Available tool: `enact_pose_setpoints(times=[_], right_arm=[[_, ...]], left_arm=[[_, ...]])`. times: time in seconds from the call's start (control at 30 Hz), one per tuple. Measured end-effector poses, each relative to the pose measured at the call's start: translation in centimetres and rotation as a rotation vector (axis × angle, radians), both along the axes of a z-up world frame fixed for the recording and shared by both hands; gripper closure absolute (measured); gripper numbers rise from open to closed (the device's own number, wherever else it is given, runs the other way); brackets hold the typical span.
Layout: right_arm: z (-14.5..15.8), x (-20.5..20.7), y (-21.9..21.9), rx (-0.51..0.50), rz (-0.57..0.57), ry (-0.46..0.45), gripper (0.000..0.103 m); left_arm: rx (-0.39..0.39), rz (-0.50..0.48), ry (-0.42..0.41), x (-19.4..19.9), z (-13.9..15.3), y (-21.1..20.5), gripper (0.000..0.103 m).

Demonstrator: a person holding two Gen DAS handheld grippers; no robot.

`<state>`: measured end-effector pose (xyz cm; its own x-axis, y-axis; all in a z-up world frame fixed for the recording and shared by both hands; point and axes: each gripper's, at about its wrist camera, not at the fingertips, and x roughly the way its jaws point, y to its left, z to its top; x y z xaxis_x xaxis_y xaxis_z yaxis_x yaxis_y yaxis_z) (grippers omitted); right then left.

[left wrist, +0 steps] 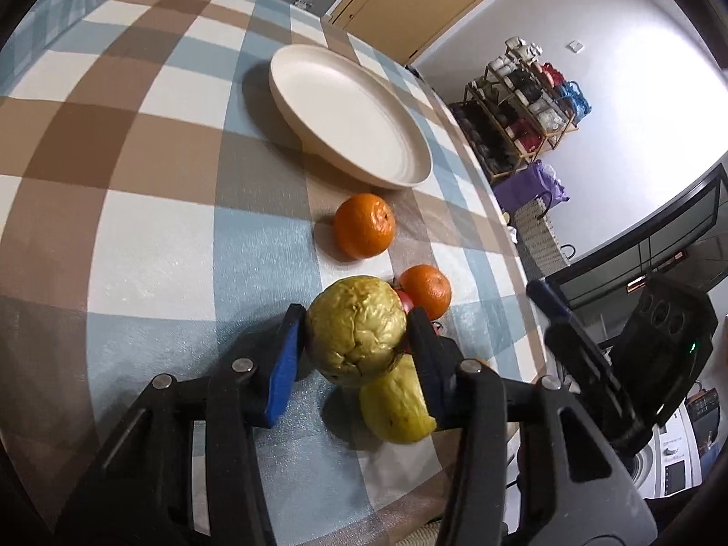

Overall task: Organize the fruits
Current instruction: 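Grasp the wrinkled yellow citrus with the left gripper while the right gripper approaches the smooth yellow citrus, then carry the wrinkled citrus to the plate with the left gripper while the right gripper carries the smooth citrus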

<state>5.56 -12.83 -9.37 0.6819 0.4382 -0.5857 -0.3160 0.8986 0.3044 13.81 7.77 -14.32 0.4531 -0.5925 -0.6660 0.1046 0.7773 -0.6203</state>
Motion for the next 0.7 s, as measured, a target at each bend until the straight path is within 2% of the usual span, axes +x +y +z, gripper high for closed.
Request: enact_pose_setpoints(times=[0.2, 0.47, 0.7], right_arm=[[0.1, -1.5, 1.8, 0.035, 0.094, 0.012, 0.0], [-0.8, -4.0, 7.1, -0.105, 0.21, -0.028, 0.0], [-2.1, -4.8, 10.3, -0.271, 0.23, -0.074, 0.005]], left_arm=[[-0.014, 0.017, -0.057, -1.1, 1.7, 1.3, 0.06], [-0.038, 0.073, -0.099, -3.6, 2.7, 4.3, 0.06], [-0.034, 0.108, -0.121, -6.5, 3.3, 6.3, 0.06]])
